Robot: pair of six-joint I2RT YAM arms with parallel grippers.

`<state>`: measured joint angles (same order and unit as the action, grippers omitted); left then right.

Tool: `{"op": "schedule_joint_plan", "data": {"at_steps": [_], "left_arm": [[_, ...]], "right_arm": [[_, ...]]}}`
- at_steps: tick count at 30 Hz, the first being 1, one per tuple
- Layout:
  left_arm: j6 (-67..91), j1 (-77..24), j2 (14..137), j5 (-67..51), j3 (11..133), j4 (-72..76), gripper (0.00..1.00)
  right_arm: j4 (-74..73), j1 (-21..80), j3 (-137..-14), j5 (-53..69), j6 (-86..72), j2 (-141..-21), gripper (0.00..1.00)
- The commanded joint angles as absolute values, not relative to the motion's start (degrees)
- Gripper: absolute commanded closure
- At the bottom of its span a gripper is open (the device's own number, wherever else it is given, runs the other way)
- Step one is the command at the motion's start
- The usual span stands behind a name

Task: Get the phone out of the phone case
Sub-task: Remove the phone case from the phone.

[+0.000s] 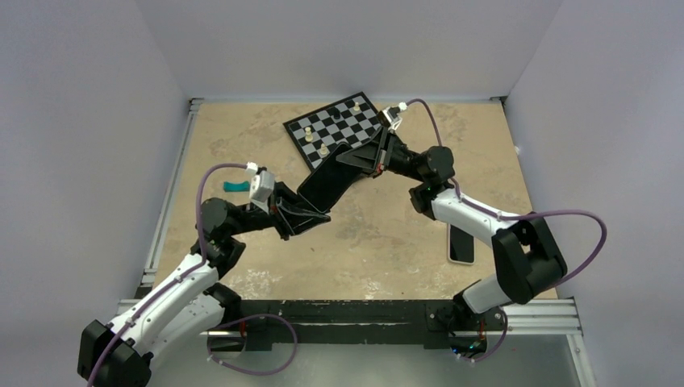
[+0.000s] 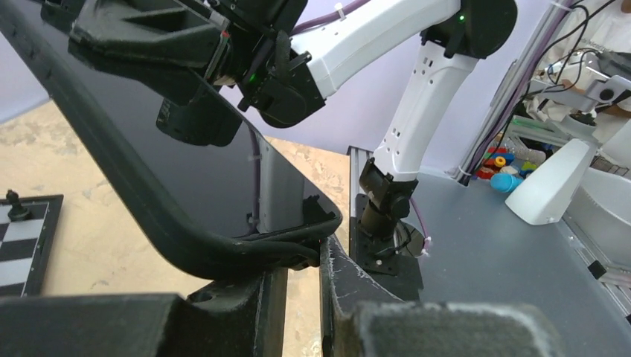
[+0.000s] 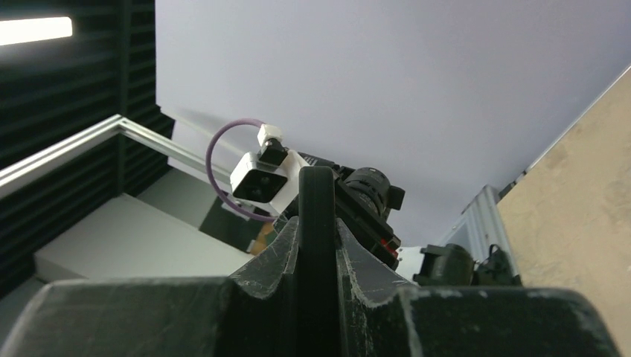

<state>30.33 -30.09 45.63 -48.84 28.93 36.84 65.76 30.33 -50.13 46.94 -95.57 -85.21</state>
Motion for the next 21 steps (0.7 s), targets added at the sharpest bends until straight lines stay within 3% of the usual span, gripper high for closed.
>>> {"op": "schedule_joint_plan", "data": {"at_steps": [1, 8, 13, 17, 21], "left_arm": [[22.10, -30.01, 46.28, -42.40, 31.28, 36.90, 1.00], [24.97, -29.55, 48.59, -34.34, 31.47, 34.47, 1.00], [38.68, -28.86, 49.06, -25.24, 30.11, 25.63, 1.00], [53.96, -27.93, 45.47, -19.13, 22.32, 28.90, 1.00], [66.04, -27.48, 47.11, -21.79, 19.22, 39.52, 0.99]], "right_arm": [[71.65, 33.33, -51.45, 54.24, -103.29, -84.91, 1.00], [74.48, 33.26, -50.33, 53.98, -104.16, -83.95, 1.00], [90.45, 33.30, -50.19, 50.82, -112.81, -86.35, 1.00], [93.93, 33.30, -49.95, 48.85, -113.79, -86.35, 1.00], [97.93, 33.23, -49.75, 47.99, -115.60, -87.30, 1.00]]}}
